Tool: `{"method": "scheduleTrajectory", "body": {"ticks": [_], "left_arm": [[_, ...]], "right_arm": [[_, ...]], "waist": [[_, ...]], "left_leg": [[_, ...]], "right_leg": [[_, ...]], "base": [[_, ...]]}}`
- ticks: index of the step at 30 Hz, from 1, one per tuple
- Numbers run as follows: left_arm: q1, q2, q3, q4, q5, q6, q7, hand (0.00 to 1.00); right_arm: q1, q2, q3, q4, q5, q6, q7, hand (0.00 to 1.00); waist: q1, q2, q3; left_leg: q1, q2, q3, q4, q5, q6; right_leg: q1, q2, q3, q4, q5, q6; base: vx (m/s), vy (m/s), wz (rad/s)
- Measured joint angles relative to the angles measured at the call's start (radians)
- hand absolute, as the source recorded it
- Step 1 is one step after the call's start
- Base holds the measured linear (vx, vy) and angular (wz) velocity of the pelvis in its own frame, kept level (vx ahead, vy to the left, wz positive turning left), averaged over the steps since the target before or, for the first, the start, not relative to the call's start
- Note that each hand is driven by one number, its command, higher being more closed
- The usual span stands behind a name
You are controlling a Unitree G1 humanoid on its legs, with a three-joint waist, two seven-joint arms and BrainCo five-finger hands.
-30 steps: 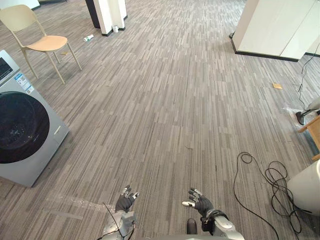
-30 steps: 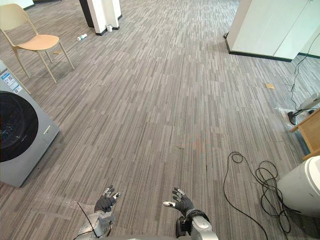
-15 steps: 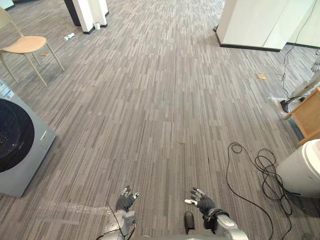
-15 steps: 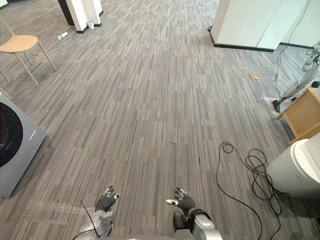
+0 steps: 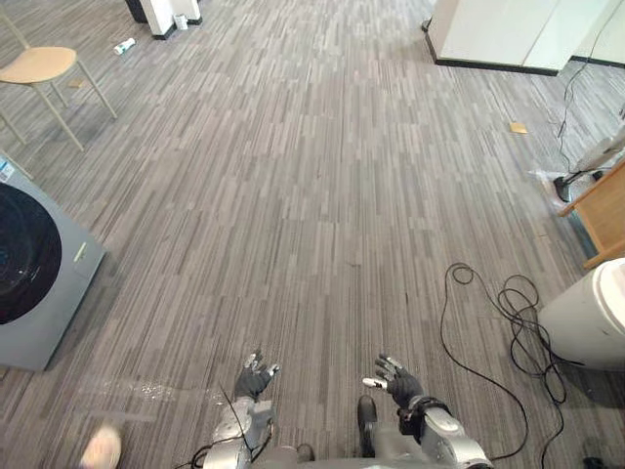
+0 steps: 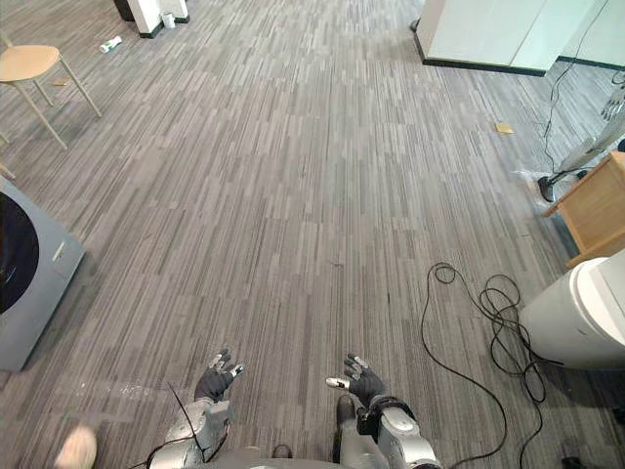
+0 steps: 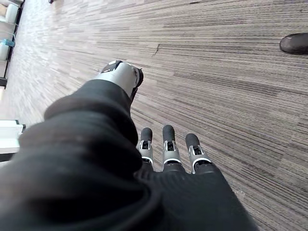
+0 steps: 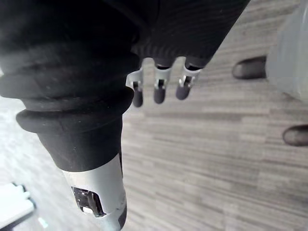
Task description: Organize washtable
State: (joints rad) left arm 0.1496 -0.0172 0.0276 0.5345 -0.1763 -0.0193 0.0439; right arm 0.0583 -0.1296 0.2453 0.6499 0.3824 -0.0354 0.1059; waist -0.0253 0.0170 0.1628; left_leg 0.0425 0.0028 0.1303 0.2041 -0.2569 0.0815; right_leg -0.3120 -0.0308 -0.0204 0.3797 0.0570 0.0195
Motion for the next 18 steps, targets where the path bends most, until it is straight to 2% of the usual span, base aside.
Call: {"method": "scheduleTrajectory", "body": {"ticks": [1,2,3,5,7,8,9,10,11,12,13,14,15,16,18], "left_arm": [[0.010,0.002,-0.007,-0.002,0.001,0.000,0.001,0.00],[0.019,0.013,-0.022,-0.002,0.001,0.000,0.000,0.00],[0.019,0.018,-0.029,-0.004,0.001,0.000,0.000,0.00],[0.020,0.023,-0.034,-0.013,0.001,0.000,-0.001,0.00],[0.020,0.029,-0.039,-0.016,0.000,0.001,-0.001,0.00],[0.020,0.031,-0.055,-0.018,0.000,0.001,-0.001,0.00],[0.026,0.031,-0.078,-0.029,-0.001,0.001,-0.002,0.00],[0.032,0.030,-0.089,-0.028,-0.001,0.000,-0.004,0.00],[0.023,0.036,-0.097,-0.026,-0.001,0.000,-0.009,0.00],[0.005,0.027,-0.101,-0.024,-0.005,0.006,-0.020,0.00],[-0.003,0.022,-0.101,-0.023,-0.008,0.010,-0.024,0.00],[-0.012,0.015,-0.098,-0.023,-0.013,0.013,-0.026,0.00],[-0.013,0.009,-0.098,-0.022,-0.015,0.014,-0.026,0.00],[-0.035,0.008,-0.100,-0.023,-0.028,0.013,-0.039,0.00],[-0.052,0.006,-0.103,-0.034,-0.030,0.011,-0.050,0.00]], "right_arm": [[0.013,0.006,0.000,-0.017,0.000,-0.001,0.000,0.00],[0.034,0.005,-0.004,-0.030,-0.003,-0.002,0.001,0.00],[0.042,0.004,-0.009,-0.035,-0.004,-0.003,0.001,0.00],[0.063,0.005,-0.021,-0.036,-0.013,-0.003,-0.002,0.00],[0.066,0.005,-0.035,-0.053,-0.019,-0.008,0.000,0.00],[0.072,0.002,-0.044,-0.057,-0.021,-0.011,-0.001,0.00],[0.092,-0.011,-0.046,-0.077,-0.022,-0.015,-0.001,0.00],[0.104,-0.019,-0.045,-0.088,-0.022,-0.019,0.002,0.00],[0.097,-0.015,-0.049,-0.081,-0.025,-0.023,0.003,0.00],[0.067,-0.022,-0.041,-0.075,-0.036,-0.023,0.002,0.00],[0.055,-0.025,-0.040,-0.077,-0.040,-0.025,0.002,0.00],[0.032,-0.035,-0.022,-0.075,-0.040,-0.025,0.003,0.00],[0.024,-0.041,-0.014,-0.074,-0.040,-0.025,0.003,0.00],[0.010,-0.046,0.000,-0.061,-0.039,-0.025,0.004,0.00],[0.006,-0.044,0.000,-0.049,-0.040,-0.025,0.004,0.00]], "waist": [[-0.014,0.005,0.017],[-0.020,-0.007,0.021],[-0.022,-0.005,0.021],[-0.052,-0.023,0.038],[-0.071,-0.036,0.045],[-0.080,-0.030,0.040],[-0.091,0.003,0.016],[-0.093,0.024,-0.010],[-0.096,0.020,-0.022],[-0.078,0.055,-0.019],[-0.071,0.064,-0.018],[-0.052,0.079,-0.009],[-0.039,0.086,-0.004],[-0.021,0.088,0.003],[-0.014,0.065,0.017]], "left_leg": [[0.033,-0.005,-0.001,-0.015,-0.008,0.011],[0.057,-0.008,-0.002,-0.021,-0.026,0.011],[0.061,-0.008,-0.003,-0.021,-0.033,0.007],[0.090,-0.014,-0.023,-0.040,-0.055,-0.011],[0.125,-0.015,-0.035,-0.057,-0.070,-0.039],[0.154,0.005,-0.045,-0.064,-0.094,-0.056],[0.175,0.051,-0.066,-0.064,-0.123,-0.093],[0.178,0.073,-0.084,-0.047,-0.133,-0.112],[0.131,0.092,-0.093,0.058,-0.136,-0.124],[0.014,0.146,-0.085,0.324,-0.097,-0.150],[-0.038,0.164,-0.073,0.429,-0.034,-0.145],[-0.107,0.179,-0.078,0.610,0.129,-0.098],[-0.124,0.190,-0.088,0.688,0.149,-0.090],[-0.163,0.202,-0.099,0.823,0.127,-0.081],[-0.208,0.206,-0.103,0.908,0.116,-0.079]], "right_leg": [[-0.014,-0.011,-0.007,0.041,-0.047,0.005],[-0.033,-0.015,-0.007,-0.023,-0.059,0.019],[-0.045,-0.016,-0.008,-0.075,-0.054,0.026],[-0.079,-0.035,-0.025,-0.291,-0.029,0.054],[-0.112,-0.045,-0.048,-0.297,-0.029,0.054],[-0.115,-0.043,-0.053,-0.272,-0.029,0.046],[-0.123,-0.018,-0.073,-0.228,-0.018,0.028],[-0.122,-0.001,-0.090,-0.216,-0.012,0.024],[-0.124,0.013,-0.099,-0.196,0.074,0.000],[-0.112,0.057,-0.109,-0.157,0.089,-0.055],[-0.109,0.070,-0.109,-0.139,0.056,-0.069],[-0.070,0.094,-0.083,-0.135,0.015,-0.089],[-0.037,0.109,-0.069,-0.143,0.004,-0.096],[0.032,0.128,-0.048,-0.155,-0.012,-0.118],[0.158,0.128,-0.015,-0.190,-0.018,-0.127]], "base": [[0.03,0.016,0.05],[0.05,0.019,0.01],[0.19,-0.015,-0.02],[0.28,-0.054,0.17],[0.35,-0.117,0.31],[0.50,-0.194,0.56],[0.57,-0.219,0.67],[0.74,-0.255,0.66],[0.78,-0.296,0.31],[0.92,-0.382,0.04],[0.88,-0.394,-0.48],[0.59,-0.259,-0.63],[0.74,-0.262,-0.84],[0.66,-0.232,-0.64],[0.68,-0.225,-0.36]]}}
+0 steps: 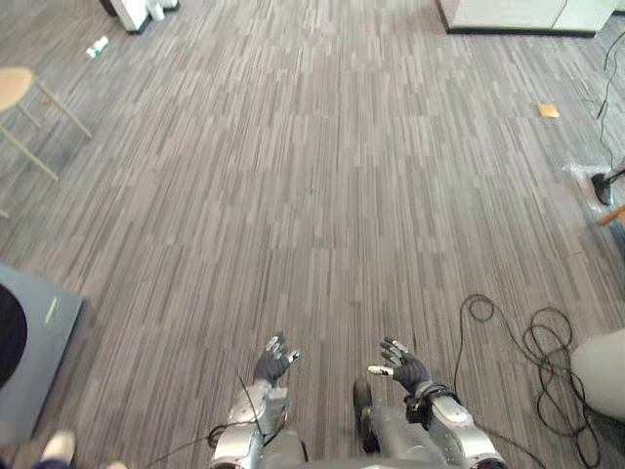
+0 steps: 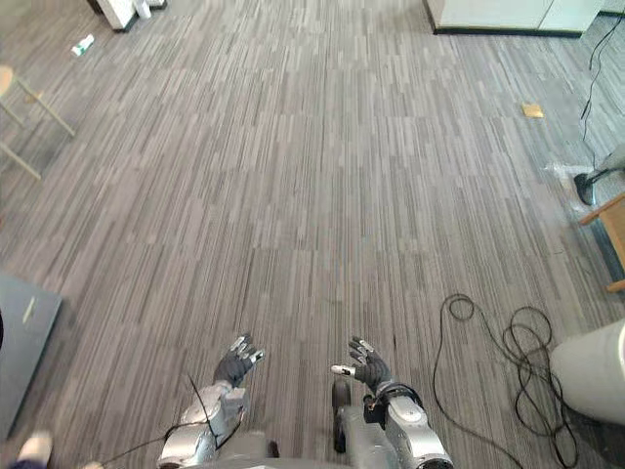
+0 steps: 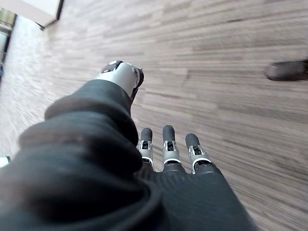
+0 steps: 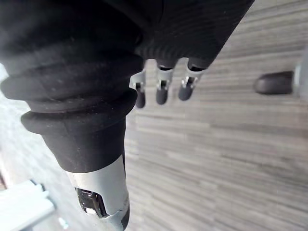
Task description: Organize washtable
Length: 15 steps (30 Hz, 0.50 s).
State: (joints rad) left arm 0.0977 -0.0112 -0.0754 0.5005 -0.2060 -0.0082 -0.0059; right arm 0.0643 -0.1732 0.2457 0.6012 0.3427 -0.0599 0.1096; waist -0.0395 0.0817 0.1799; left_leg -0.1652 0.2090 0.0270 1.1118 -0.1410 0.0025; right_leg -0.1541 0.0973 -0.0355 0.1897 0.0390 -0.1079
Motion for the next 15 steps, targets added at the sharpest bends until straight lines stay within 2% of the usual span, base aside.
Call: {"method": "scheduleTrajectory", "body": {"ticks": [1,3,4,5,6,7,8,9,10,11,12,13,14,15], "left_arm": [[0.001,0.000,0.000,-0.007,-0.004,-0.002,-0.009,0.00],[0.004,-0.001,0.002,-0.031,-0.024,-0.002,-0.014,0.00],[0.008,-0.001,0.009,-0.052,-0.030,-0.002,-0.014,0.00],[0.010,-0.002,0.022,-0.077,-0.033,-0.002,-0.014,0.00],[0.013,-0.004,0.032,-0.091,-0.034,-0.002,-0.013,0.00],[0.023,-0.005,0.049,-0.131,-0.034,-0.002,-0.012,0.00],[0.044,-0.004,0.060,-0.174,-0.033,-0.002,-0.011,0.00],[0.049,-0.005,0.070,-0.187,-0.033,-0.002,-0.011,0.00],[0.056,-0.003,0.085,-0.192,-0.033,-0.001,-0.011,0.00],[0.056,0.004,0.113,-0.215,-0.032,0.000,-0.005,0.00],[0.058,-0.002,0.123,-0.237,-0.030,0.000,-0.003,0.00],[0.060,-0.007,0.130,-0.264,-0.026,0.000,0.002,0.00],[0.064,-0.007,0.141,-0.266,-0.026,0.000,0.005,0.00],[0.080,-0.009,0.147,-0.269,-0.026,0.000,0.005,0.00]], "right_arm": [[0.001,0.001,-0.001,0.001,0.000,0.000,-0.001,0.00],[0.000,-0.011,-0.006,0.002,0.000,-0.002,-0.002,0.00],[-0.003,-0.013,-0.015,0.002,0.000,-0.001,-0.003,0.00],[-0.007,-0.011,-0.022,0.003,0.000,0.000,-0.003,0.00],[-0.003,-0.012,-0.021,0.004,0.000,0.001,-0.003,0.00],[0.008,-0.012,-0.018,0.004,0.000,0.002,-0.002,0.00],[0.016,-0.017,-0.004,0.004,0.000,0.003,-0.002,0.00],[0.014,-0.019,0.003,0.006,-0.002,0.004,-0.002,0.00],[0.013,-0.014,0.011,0.012,-0.002,0.008,-0.002,0.00],[-0.006,0.005,0.034,0.013,-0.002,0.009,-0.003,0.00],[-0.024,-0.004,0.049,0.014,-0.002,0.009,-0.001,0.00],[-0.054,-0.004,0.088,0.026,-0.002,0.014,0.001,0.00],[-0.066,-0.005,0.132,0.029,-0.001,0.016,0.005,0.00],[-0.083,-0.003,0.162,0.035,-0.001,0.016,0.006,0.00]], "waist": [[0.000,-0.009,0.004],[0.003,-0.017,0.009],[0.012,-0.011,0.007],[0.021,-0.010,0.009],[0.027,-0.013,0.012],[0.040,-0.004,0.007],[0.061,-0.001,0.008],[0.072,0.013,0.009],[0.094,0.010,0.007],[0.115,-0.024,-0.006],[0.114,-0.020,-0.005],[0.133,-0.022,-0.007],[0.162,-0.027,-0.026],[0.166,-0.031,-0.053]], "left_leg": [[-0.028,-0.004,0.001,0.002,-0.001,0.000],[-0.097,-0.021,-0.001,-0.066,-0.028,-0.041],[-0.156,-0.036,-0.002,-0.146,-0.052,-0.051],[-0.214,-0.057,-0.001,-0.253,-0.060,-0.047],[-0.238,-0.069,0.000,-0.325,-0.059,-0.049],[-0.263,-0.089,-0.007,-0.511,-0.039,-0.068],[-0.276,-0.090,-0.014,-0.710,0.018,-0.093],[-0.282,-0.090,-0.026,-0.761,0.099,-0.087],[-0.280,-0.088,-0.026,-0.787,0.198,-0.080],[-0.294,-0.116,0.002,-0.754,0.185,-0.028],[-0.305,-0.115,0.000,-0.715,0.153,-0.008],[-0.307,-0.114,0.014,-0.651,0.112,0.028],[-0.279,-0.114,0.047,-0.636,0.072,0.044],[-0.266,-0.115,0.068,-0.646,0.053,0.058]], "right_leg": [[0.079,-0.004,0.020,-0.029,-0.005,-0.007],[0.169,-0.011,0.036,-0.082,-0.019,-0.025],[0.208,-0.014,0.041,-0.112,-0.041,-0.034],[0.250,-0.023,0.040,-0.141,-0.075,-0.030],[0.272,-0.026,0.037,-0.157,-0.092,-0.019],[0.319,-0.030,0.039,-0.185,-0.134,0.008],[0.357,-0.026,0.045,-0.198,-0.185,0.033],[0.380,-0.025,0.052,-0.198,-0.209,0.044],[0.402,-0.031,0.075,-0.197,-0.231,0.047],[0.392,-0.067,0.094,-0.179,-0.248,0.052],[0.381,-0.067,0.093,-0.157,-0.241,0.062],[0.374,-0.075,0.106,-0.104,-0.237,0.070],[0.356,-0.092,0.128,-0.030,-0.227,0.085],[0.316,-0.102,0.133,0.052,-0.221,0.095]], "base": [[0.55,-0.117,-0.24],[0.53,-0.058,-0.35],[0.48,0.021,-0.42],[0.46,0.049,-0.38],[0.45,0.096,-0.29],[0.44,0.136,-0.31],[0.45,0.157,-0.34],[0.38,0.153,-0.41],[0.48,0.235,-0.33],[0.49,0.233,-0.22],[0.69,0.330,-0.15],[0.60,0.264,-0.27],[0.59,0.267,-0.44],[0.37,0.164,-0.43]]}}
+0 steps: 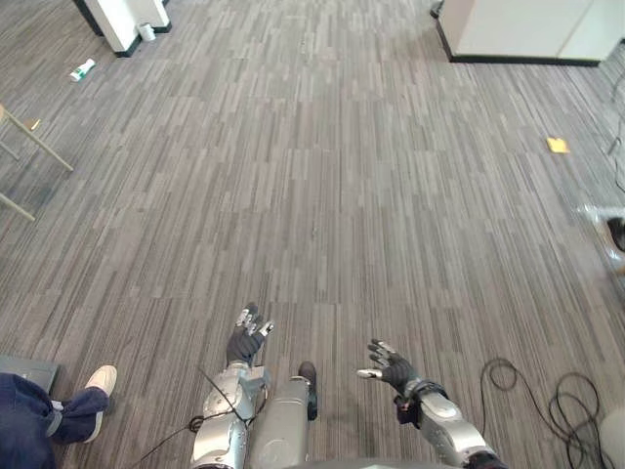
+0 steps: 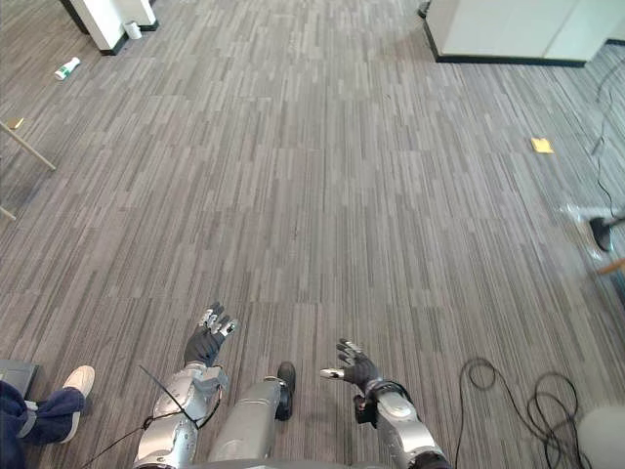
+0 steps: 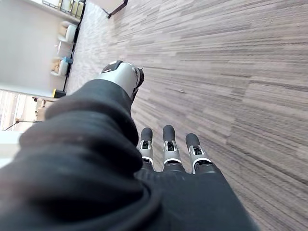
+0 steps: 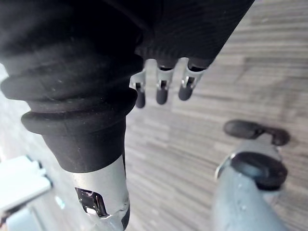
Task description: Organize washtable
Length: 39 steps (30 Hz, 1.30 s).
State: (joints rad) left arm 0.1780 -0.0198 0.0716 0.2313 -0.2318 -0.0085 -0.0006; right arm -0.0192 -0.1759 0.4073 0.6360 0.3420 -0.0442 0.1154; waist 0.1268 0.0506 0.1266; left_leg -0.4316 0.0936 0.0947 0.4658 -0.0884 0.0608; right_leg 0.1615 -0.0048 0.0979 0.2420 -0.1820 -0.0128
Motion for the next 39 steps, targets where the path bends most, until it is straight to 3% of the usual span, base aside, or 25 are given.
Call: {"method": "scheduleTrajectory", "body": {"ticks": [2,3,4,5,8,10,11,14,15,16,17,18,19,20,21,22,23,25,28,31,34,36,37,38,39], "left_arm": [[0.009,-0.001,0.011,-0.004,0.000,-0.001,0.001,0.00],[0.020,0.004,0.009,-0.002,0.000,0.001,0.001,0.00],[0.036,0.000,0.008,-0.002,0.000,0.000,0.002,0.00],[0.047,-0.006,0.002,-0.003,0.000,0.000,0.002,0.00],[0.042,-0.006,0.000,-0.002,-0.001,-0.001,0.007,0.00],[0.033,0.005,-0.013,0.010,-0.003,-0.008,0.008,0.00],[0.018,0.017,-0.042,0.045,-0.006,-0.012,0.008,0.00],[0.018,0.016,-0.082,0.085,-0.027,-0.010,0.019,0.00],[0.018,0.010,-0.084,0.086,-0.033,-0.010,0.023,0.00],[0.021,-0.006,-0.085,0.087,-0.034,-0.010,0.026,0.00],[0.024,-0.012,-0.083,0.096,-0.034,-0.012,0.027,0.00],[0.030,-0.015,-0.084,0.097,-0.034,-0.012,0.027,0.00],[0.030,-0.030,-0.087,0.105,-0.035,-0.012,0.027,0.00],[0.011,-0.039,-0.107,0.150,-0.037,-0.008,0.024,0.00],[0.006,-0.039,-0.100,0.170,-0.041,-0.005,0.022,0.00],[-0.004,-0.036,-0.097,0.178,-0.044,-0.001,0.024,0.00],[-0.028,-0.032,-0.061,0.197,-0.059,0.001,0.025,0.00],[-0.037,-0.026,-0.060,0.200,-0.074,-0.002,0.024,0.00],[-0.019,-0.022,-0.053,0.191,-0.085,-0.011,0.023,0.00],[-0.015,-0.029,-0.019,0.194,-0.089,-0.013,0.024,0.00],[0.033,-0.029,0.044,0.192,-0.088,-0.012,0.034,0.00],[0.061,-0.027,0.101,0.193,-0.085,-0.009,0.041,0.00],[0.078,-0.030,0.129,0.202,-0.075,-0.008,0.045,0.00],[0.085,-0.031,0.140,0.220,-0.067,-0.004,0.048,0.00],[0.098,-0.022,0.137,0.237,-0.060,-0.001,0.047,0.00]], "right_arm": [[-0.028,0.011,0.016,-0.005,0.000,-0.010,0.015,0.00],[-0.023,0.012,0.016,-0.004,0.000,-0.017,0.020,0.00],[-0.006,0.003,0.015,-0.002,0.001,-0.016,0.019,0.00],[0.015,-0.007,0.013,-0.002,0.001,-0.016,0.019,0.00],[0.054,-0.010,-0.005,-0.007,0.001,-0.016,0.023,0.00],[0.101,-0.016,-0.026,-0.030,0.001,-0.015,0.022,0.00],[0.127,-0.017,-0.048,-0.033,0.001,-0.014,0.021,0.00],[0.174,-0.010,-0.057,-0.097,0.001,0.007,0.020,0.00],[0.188,-0.014,-0.054,-0.119,0.001,0.008,0.021,0.00],[0.201,-0.007,-0.041,-0.150,0.001,0.012,0.024,0.00],[0.201,0.002,-0.021,-0.159,0.001,0.012,0.034,0.00],[0.201,0.003,-0.014,-0.161,0.001,0.012,0.041,0.00],[0.196,-0.001,-0.014,-0.166,0.000,0.012,0.046,0.00],[0.167,-0.019,-0.024,-0.142,0.000,0.012,0.042,0.00],[0.122,-0.014,-0.022,-0.116,0.001,0.015,0.040,0.00],[0.101,-0.004,-0.022,-0.098,0.001,0.015,0.038,0.00],[0.045,0.017,-0.022,-0.043,0.001,0.015,0.030,0.00],[0.011,0.025,-0.032,-0.019,0.001,0.015,0.017,0.00],[-0.025,0.019,-0.036,-0.023,0.002,0.006,0.018,0.00],[-0.034,0.001,-0.029,-0.010,0.001,0.008,0.018,0.00],[-0.036,-0.003,0.024,0.018,0.001,0.011,0.018,0.00],[-0.040,0.010,0.046,0.020,0.001,0.011,0.022,0.00],[-0.052,0.010,0.045,0.031,0.001,0.011,0.025,0.00],[-0.057,0.012,0.045,0.038,0.001,0.011,0.028,0.00],[-0.051,0.012,0.045,0.042,0.001,0.011,0.032,0.00]], "waist": [[-0.002,-0.012,-0.007],[-0.014,-0.035,-0.004],[-0.031,-0.050,-0.002],[-0.046,-0.043,-0.002],[-0.082,-0.040,0.001],[-0.135,-0.027,0.015],[-0.156,-0.032,0.023],[-0.170,-0.041,0.028],[-0.175,-0.037,0.026],[-0.190,-0.023,0.017],[-0.197,-0.034,-0.005],[-0.197,-0.039,-0.021],[-0.201,-0.036,-0.033],[-0.191,0.058,-0.036],[-0.173,0.084,-0.034],[-0.164,0.092,-0.027],[-0.137,0.070,0.001],[-0.118,0.039,0.023],[-0.111,0.016,0.033],[-0.109,0.051,0.042],[-0.056,0.062,0.030],[-0.030,0.040,0.001],[-0.018,0.026,-0.006],[-0.016,0.023,-0.007],[-0.017,0.004,-0.002]], "left_leg": [[0.059,-0.027,0.040,-0.020,-0.037,0.016],[0.134,-0.080,0.058,-0.032,-0.082,0.032],[0.223,-0.125,0.068,-0.071,-0.116,0.042],[0.288,-0.139,0.063,-0.100,-0.132,0.055],[0.425,-0.146,0.049,-0.197,-0.150,0.081],[0.499,-0.140,0.007,-0.236,-0.177,0.097],[0.552,-0.140,-0.013,-0.250,-0.205,0.096],[0.686,-0.151,-0.025,-0.296,-0.276,0.034],[0.715,-0.146,-0.035,-0.307,-0.291,0.012],[0.765,-0.129,-0.046,-0.308,-0.306,-0.015],[0.765,-0.127,-0.052,-0.229,-0.312,-0.026],[0.749,-0.126,-0.055,-0.160,-0.320,-0.041],[0.713,-0.108,-0.049,-0.011,-0.320,-0.051],[0.582,-0.007,0.005,0.313,-0.194,-0.084],[0.505,0.061,0.039,0.487,-0.028,-0.034],[0.463,0.098,0.058,0.594,-0.028,-0.025],[0.373,0.147,0.078,0.789,-0.057,-0.003],[0.326,0.144,0.076,0.820,-0.082,-0.043],[0.213,0.132,0.061,0.571,-0.135,-0.128],[0.121,0.119,0.012,0.076,-0.115,-0.153],[0.108,0.097,-0.039,-0.237,0.063,-0.184],[0.094,0.057,-0.028,-0.185,0.138,-0.145],[0.099,0.040,-0.002,-0.152,0.122,-0.084],[0.124,0.029,0.014,-0.135,0.105,-0.055],[0.195,-0.001,0.053,-0.138,0.060,-0.035]], "right_leg": [[-0.080,-0.051,-0.018,0.228,0.009,0.003],[-0.112,-0.102,-0.026,0.382,0.048,-0.017],[-0.133,-0.136,-0.042,0.525,0.154,-0.051],[-0.162,-0.138,-0.039,0.629,0.195,-0.044],[-0.354,-0.087,-0.078,0.763,0.009,-0.045],[-0.484,-0.015,-0.102,0.631,-0.047,0.002],[-0.537,0.010,-0.107,0.468,-0.027,0.030],[-0.598,0.021,-0.147,-0.063,0.145,0.081],[-0.613,0.024,-0.169,-0.091,0.153,0.075],[-0.632,0.033,-0.207,-0.089,0.174,0.028],[-0.633,0.029,-0.234,-0.076,0.215,-0.035],[-0.627,0.019,-0.244,-0.065,0.233,-0.062],[-0.612,0.019,-0.261,-0.042,0.352,-0.102],[-0.599,0.060,-0.315,0.048,0.330,-0.107],[-0.566,0.094,-0.301,0.050,0.286,-0.124],[-0.534,0.113,-0.294,0.046,0.267,-0.127],[-0.425,0.129,-0.269,0.030,0.229,-0.129],[-0.299,0.123,-0.232,-0.024,0.226,-0.131],[-0.088,0.104,-0.206,-0.174,0.204,-0.102],[0.017,0.114,-0.214,-0.246,0.121,-0.084],[0.063,0.101,-0.200,-0.222,0.033,-0.024],[0.045,0.051,-0.180,-0.140,-0.050,0.013],[0.000,0.017,-0.166,-0.018,-0.080,0.039],[-0.045,-0.007,-0.159,0.108,-0.076,0.038],[-0.088,-0.058,-0.168,0.302,-0.046,-0.005]], "base": [[0.40,0.219,-0.37],[0.51,0.301,-0.15],[0.49,0.274,0.08],[0.49,0.246,0.10],[0.35,0.152,0.00],[0.50,0.096,0.48],[0.51,0.040,0.55],[0.57,0.019,0.27],[0.85,-0.009,0.48],[0.97,-0.053,0.66],[1.02,-0.080,0.67],[0.74,-0.108,0.65],[0.90,-0.172,0.52],[0.87,-0.163,0.25],[0.99,-0.160,-0.15],[0.78,-0.124,-0.49],[0.92,-0.141,-0.44],[0.64,-0.082,-0.32],[0.66,0.019,-0.21],[0.47,0.129,0.08],[0.44,0.204,-0.10],[0.53,0.233,-0.29],[0.61,0.248,-0.31],[0.71,0.327,-0.34],[0.69,0.369,-0.13]]}}
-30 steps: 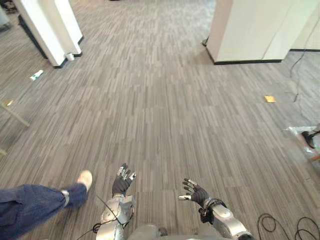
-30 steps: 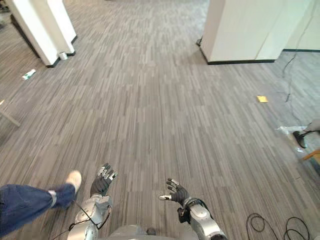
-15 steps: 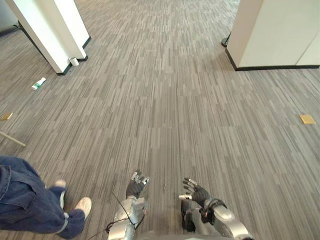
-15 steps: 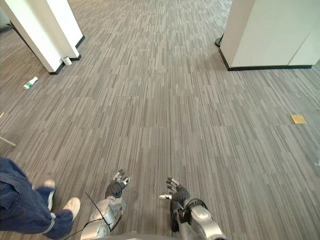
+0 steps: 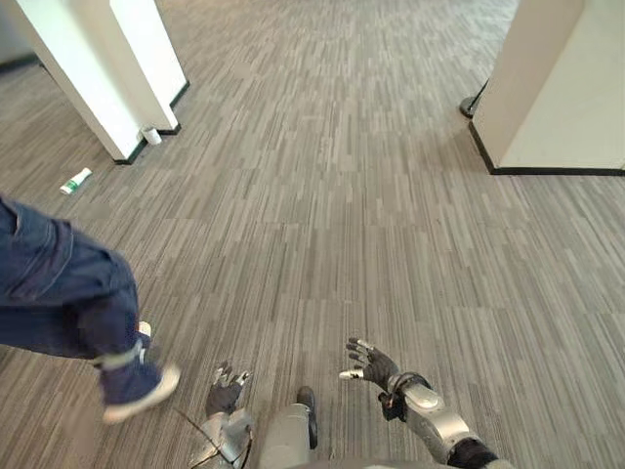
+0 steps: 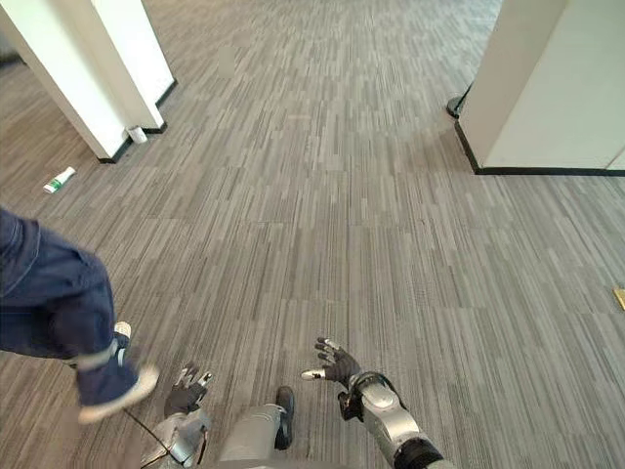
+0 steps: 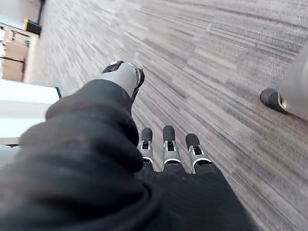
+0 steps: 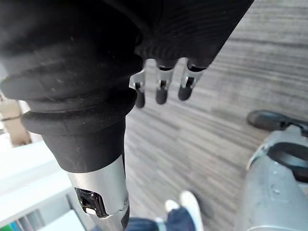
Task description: Organize washtable
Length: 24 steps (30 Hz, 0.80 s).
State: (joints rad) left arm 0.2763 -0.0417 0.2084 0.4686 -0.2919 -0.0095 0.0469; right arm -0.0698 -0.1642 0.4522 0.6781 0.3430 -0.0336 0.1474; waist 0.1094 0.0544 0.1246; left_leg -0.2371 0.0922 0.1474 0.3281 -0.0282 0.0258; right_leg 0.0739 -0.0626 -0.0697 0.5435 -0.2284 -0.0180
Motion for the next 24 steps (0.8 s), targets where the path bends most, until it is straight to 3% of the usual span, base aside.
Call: {"method": "scheduleTrajectory", "body": {"ticks": [1,2,3,5,6,8,9,10,12,13,15,16,17,18,19,20,22,23,24], "left_arm": [[0.020,0.001,-0.004,0.000,0.010,0.001,-0.001,0.00],[0.031,0.002,-0.009,0.000,0.015,0.001,-0.001,0.00],[0.032,0.005,-0.014,0.002,0.019,0.001,-0.001,0.00],[-0.004,0.024,-0.038,0.003,0.024,-0.001,0.000,0.00],[-0.021,0.034,-0.052,0.003,0.024,-0.001,0.001,0.00],[-0.076,0.058,-0.122,0.008,0.023,-0.011,0.000,0.00],[-0.089,0.064,-0.144,0.010,0.023,-0.013,0.000,0.00],[-0.109,0.070,-0.180,0.012,0.023,-0.015,0.000,0.00],[-0.121,0.063,-0.206,0.012,0.018,-0.019,0.000,0.00],[-0.118,0.050,-0.209,0.012,0.018,-0.019,0.000,0.00],[-0.071,0.045,-0.241,0.014,0.018,-0.020,-0.001,0.00],[-0.067,0.046,-0.248,0.027,0.018,-0.019,-0.002,0.00],[-0.068,0.028,-0.248,0.053,0.019,-0.017,-0.002,0.00],[-0.069,0.013,-0.246,0.064,0.018,-0.015,-0.002,0.00],[-0.071,0.007,-0.233,0.086,0.017,-0.008,-0.004,0.00],[-0.094,0.015,-0.212,0.087,0.016,-0.003,-0.005,0.00],[-0.123,0.027,-0.187,0.082,0.014,-0.001,-0.005,0.00],[-0.129,0.029,-0.177,0.067,0.008,-0.004,-0.005,0.00],[-0.126,0.028,-0.176,0.058,0.007,-0.008,-0.005,0.00]], "right_arm": [[0.009,-0.002,-0.001,0.001,0.000,0.000,0.006,0.00],[0.020,-0.004,-0.005,0.001,0.001,-0.001,0.006,0.00],[0.027,-0.005,-0.008,0.000,0.001,-0.002,0.007,0.00],[0.050,-0.010,-0.017,-0.009,0.001,-0.005,0.007,0.00],[0.065,-0.014,-0.027,-0.028,0.001,-0.005,0.008,0.00],[0.123,-0.028,-0.069,-0.078,0.000,-0.007,0.006,0.00],[0.132,-0.030,-0.080,-0.082,0.000,-0.007,0.006,0.00],[0.146,-0.029,-0.096,-0.085,0.000,-0.005,0.003,0.00],[0.155,-0.027,-0.093,-0.092,0.000,0.001,0.000,0.00],[0.158,-0.023,-0.087,-0.093,0.000,0.007,0.003,0.00],[0.176,-0.015,-0.057,-0.113,-0.001,0.013,0.010,0.00],[0.175,-0.017,-0.059,-0.112,-0.001,0.012,0.012,0.00],[0.162,-0.035,-0.062,-0.112,-0.001,0.008,0.010,0.00],[0.143,-0.046,-0.058,-0.108,-0.002,0.009,0.010,0.00],[0.102,-0.045,-0.051,-0.098,-0.002,0.011,0.004,0.00],[0.064,-0.018,-0.051,-0.082,0.000,0.009,0.004,0.00],[0.010,0.013,-0.052,-0.034,0.000,0.009,-0.008,0.00],[-0.001,0.027,-0.055,-0.031,0.000,0.007,-0.015,0.00],[-0.002,0.030,-0.057,-0.033,0.000,0.003,-0.016,0.00]], "waist": [[-0.016,-0.020,0.002],[-0.031,-0.027,-0.001],[-0.044,-0.025,-0.001],[-0.073,-0.030,-0.001],[-0.077,-0.031,0.002],[-0.119,-0.037,0.015],[-0.130,-0.042,0.018],[-0.149,-0.056,0.025],[-0.168,-0.068,0.026],[-0.177,-0.066,0.026],[-0.194,-0.090,-0.015],[-0.203,-0.093,-0.032],[-0.201,-0.031,-0.043],[-0.188,0.020,-0.042],[-0.150,0.062,-0.028],[-0.129,0.069,-0.005],[-0.111,0.024,0.029],[-0.095,-0.002,0.042],[-0.095,-0.010,0.043]], "left_leg": [[0.079,-0.041,0.007,-0.011,-0.065,0.019],[0.143,-0.065,0.007,-0.032,-0.100,0.028],[0.181,-0.074,0.005,-0.049,-0.113,0.040],[0.286,-0.092,-0.002,-0.099,-0.159,0.072],[0.308,-0.092,-0.007,-0.112,-0.170,0.077],[0.390,-0.104,-0.037,-0.145,-0.212,0.067],[0.413,-0.114,-0.043,-0.157,-0.221,0.066],[0.468,-0.142,-0.058,-0.195,-0.232,0.056],[0.560,-0.174,-0.071,-0.267,-0.253,0.025],[0.605,-0.175,-0.079,-0.276,-0.269,-0.001],[0.593,-0.179,-0.107,-0.062,-0.314,-0.025],[0.554,-0.169,-0.109,0.051,-0.318,-0.031],[0.447,-0.097,-0.067,0.309,-0.283,-0.036],[0.390,-0.044,-0.040,0.435,-0.222,0.001],[0.306,0.042,0.013,0.633,0.015,0.056],[0.223,0.086,0.011,0.808,0.025,0.050],[0.137,0.092,0.018,0.933,-0.065,0.019],[0.084,0.082,0.008,0.913,-0.113,-0.008],[0.057,0.077,-0.001,0.872,-0.134,-0.028]], "right_leg": [[-0.037,-0.051,-0.020,0.169,0.080,-0.075],[-0.062,-0.068,-0.011,0.284,0.197,-0.076],[-0.083,-0.073,0.003,0.353,0.233,-0.070],[-0.234,-0.047,0.016,0.467,0.092,-0.033],[-0.274,-0.025,0.014,0.444,0.066,-0.022],[-0.400,0.030,0.005,0.189,0.042,0.044],[-0.422,0.029,-0.005,0.088,0.063,0.062],[-0.449,0.021,-0.011,-0.148,0.135,0.092],[-0.501,0.011,-0.028,-0.348,0.203,0.098],[-0.520,0.013,-0.044,-0.356,0.202,0.083],[-0.491,0.017,-0.068,-0.352,0.275,-0.055],[-0.489,0.022,-0.055,-0.344,0.374,-0.090],[-0.480,0.048,-0.096,-0.292,0.427,-0.082],[-0.475,0.084,-0.109,-0.268,0.389,-0.084],[-0.426,0.159,-0.072,-0.276,0.338,-0.103],[-0.359,0.190,-0.052,-0.290,0.318,-0.113],[-0.253,0.193,-0.014,-0.319,0.299,-0.121],[-0.149,0.185,0.011,-0.381,0.297,-0.123],[-0.099,0.181,0.016,-0.417,0.296,-0.123]], "base": [[0.65,0.360,-0.02],[0.42,0.230,0.10],[0.52,0.253,0.15],[0.56,0.246,0.05],[0.49,0.170,0.12],[0.53,0.127,0.41],[0.59,0.089,0.51],[0.50,0.049,0.42],[0.68,0.027,0.48],[0.92,0.000,0.69],[0.94,-0.074,0.91],[1.07,-0.214,0.93],[0.72,-0.170,0.47],[1.00,-0.182,-0.28],[0.62,-0.076,-0.98],[0.91,-0.128,-1.01],[0.62,-0.106,-0.47],[0.61,-0.069,-0.25],[0.71,-0.030,-0.20]]}}
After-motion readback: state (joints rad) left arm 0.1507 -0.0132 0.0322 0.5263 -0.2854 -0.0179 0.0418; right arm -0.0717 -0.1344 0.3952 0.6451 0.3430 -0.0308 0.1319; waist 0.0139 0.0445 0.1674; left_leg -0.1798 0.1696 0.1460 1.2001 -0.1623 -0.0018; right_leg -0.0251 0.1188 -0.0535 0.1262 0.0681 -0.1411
